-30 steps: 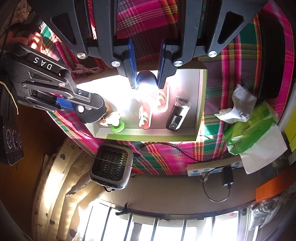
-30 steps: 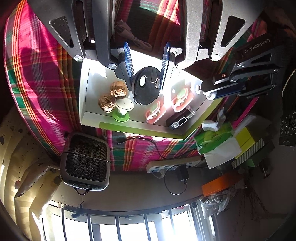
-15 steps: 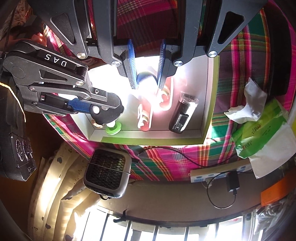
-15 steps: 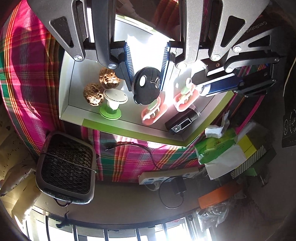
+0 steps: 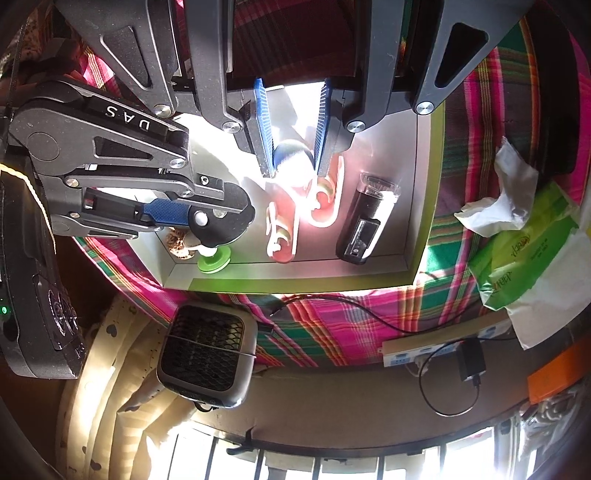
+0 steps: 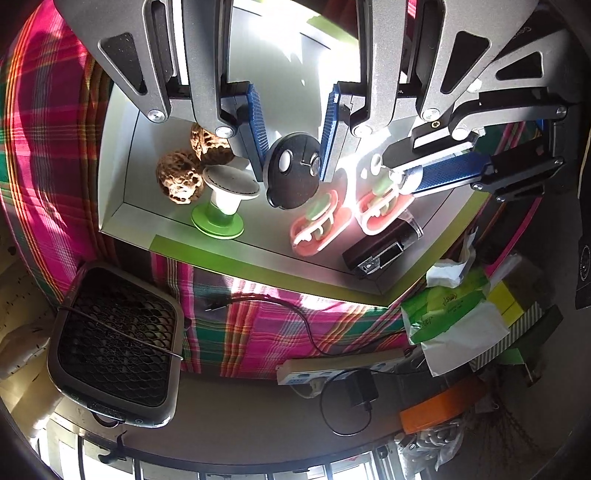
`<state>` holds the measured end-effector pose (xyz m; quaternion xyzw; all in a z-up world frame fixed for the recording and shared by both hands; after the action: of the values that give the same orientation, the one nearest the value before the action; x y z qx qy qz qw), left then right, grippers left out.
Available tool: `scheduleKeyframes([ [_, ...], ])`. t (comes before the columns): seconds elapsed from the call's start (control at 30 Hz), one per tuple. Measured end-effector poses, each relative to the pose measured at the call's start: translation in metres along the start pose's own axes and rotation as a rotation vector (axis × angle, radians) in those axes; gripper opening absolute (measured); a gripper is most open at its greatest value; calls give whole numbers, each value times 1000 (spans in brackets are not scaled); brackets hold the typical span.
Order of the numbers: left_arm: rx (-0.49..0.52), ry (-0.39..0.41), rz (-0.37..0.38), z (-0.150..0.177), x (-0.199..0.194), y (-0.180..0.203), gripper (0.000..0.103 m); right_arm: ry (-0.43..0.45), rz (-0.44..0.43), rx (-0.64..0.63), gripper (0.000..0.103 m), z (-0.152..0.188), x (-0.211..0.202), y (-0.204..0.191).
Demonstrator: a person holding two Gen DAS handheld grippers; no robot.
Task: Organize objects
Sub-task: 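Lower and release the egg ball in the box while the right tool releases the disc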
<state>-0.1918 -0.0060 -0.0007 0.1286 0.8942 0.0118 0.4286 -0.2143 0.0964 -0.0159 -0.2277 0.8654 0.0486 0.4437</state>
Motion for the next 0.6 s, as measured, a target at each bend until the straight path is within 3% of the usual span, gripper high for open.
scheduleKeyframes([
  [0.6, -5, -42, -16, -2, 12, -4, 21, 5, -15, 8, 28, -5, 7, 1],
])
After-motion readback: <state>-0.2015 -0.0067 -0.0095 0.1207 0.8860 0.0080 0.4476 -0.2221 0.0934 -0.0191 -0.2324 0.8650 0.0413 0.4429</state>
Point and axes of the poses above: each gripper's, at about its wrist camera, not at the fingertips, and x roughly the way its jaws point, y to its right, z to its underside, the point moved 3 cm from there along x, roughly the way its jaws point, and after that the axes turned 2 degrees about -x, right-handed, at the moved point
